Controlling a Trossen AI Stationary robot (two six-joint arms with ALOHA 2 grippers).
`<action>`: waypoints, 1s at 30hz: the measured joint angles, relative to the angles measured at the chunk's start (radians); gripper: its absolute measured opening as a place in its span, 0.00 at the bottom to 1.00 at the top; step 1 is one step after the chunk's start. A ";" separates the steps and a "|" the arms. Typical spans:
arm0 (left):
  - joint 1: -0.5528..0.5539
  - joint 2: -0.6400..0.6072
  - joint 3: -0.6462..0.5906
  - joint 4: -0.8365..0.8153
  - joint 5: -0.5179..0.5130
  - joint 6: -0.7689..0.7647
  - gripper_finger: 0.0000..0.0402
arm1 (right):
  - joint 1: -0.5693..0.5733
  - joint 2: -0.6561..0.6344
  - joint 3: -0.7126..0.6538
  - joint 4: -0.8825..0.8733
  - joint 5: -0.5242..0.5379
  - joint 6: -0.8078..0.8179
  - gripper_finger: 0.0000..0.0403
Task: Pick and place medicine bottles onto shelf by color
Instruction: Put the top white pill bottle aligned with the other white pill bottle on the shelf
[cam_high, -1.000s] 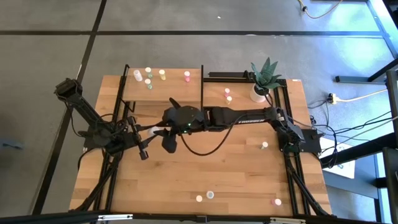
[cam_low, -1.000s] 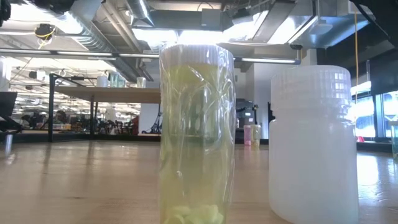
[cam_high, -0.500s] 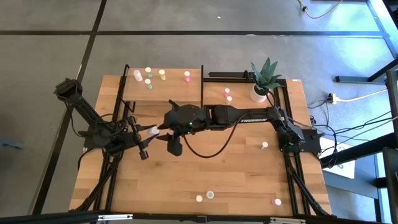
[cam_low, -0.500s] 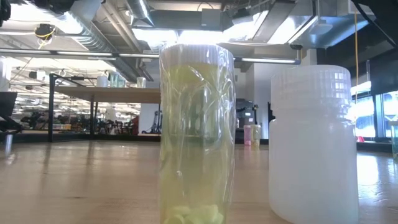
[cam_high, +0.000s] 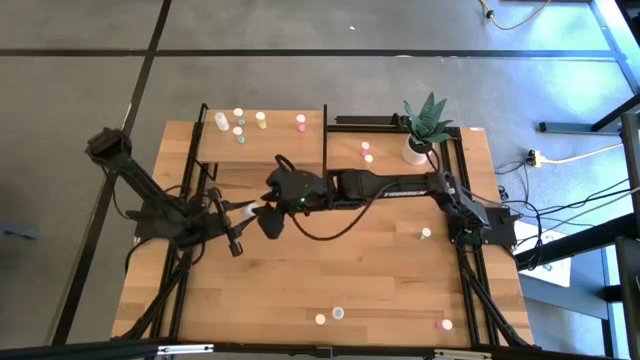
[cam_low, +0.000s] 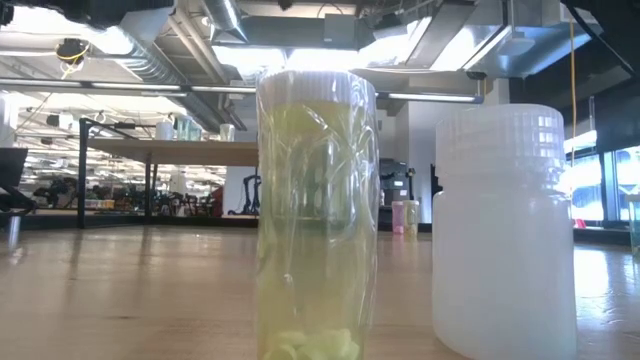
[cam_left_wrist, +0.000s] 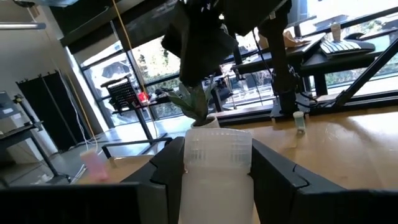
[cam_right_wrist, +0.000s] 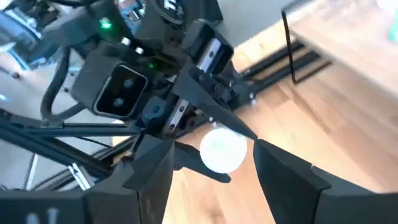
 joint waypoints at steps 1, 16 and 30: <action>0.005 0.008 0.000 0.001 0.000 -0.010 0.33 | -0.002 0.009 0.000 0.003 -0.002 0.020 0.54; 0.038 0.036 0.000 0.001 0.002 -0.032 0.33 | -0.007 0.058 0.000 -0.026 -0.010 0.134 0.53; 0.038 0.036 0.000 -0.001 0.004 -0.032 0.33 | -0.011 0.098 0.001 0.010 -0.010 0.132 0.53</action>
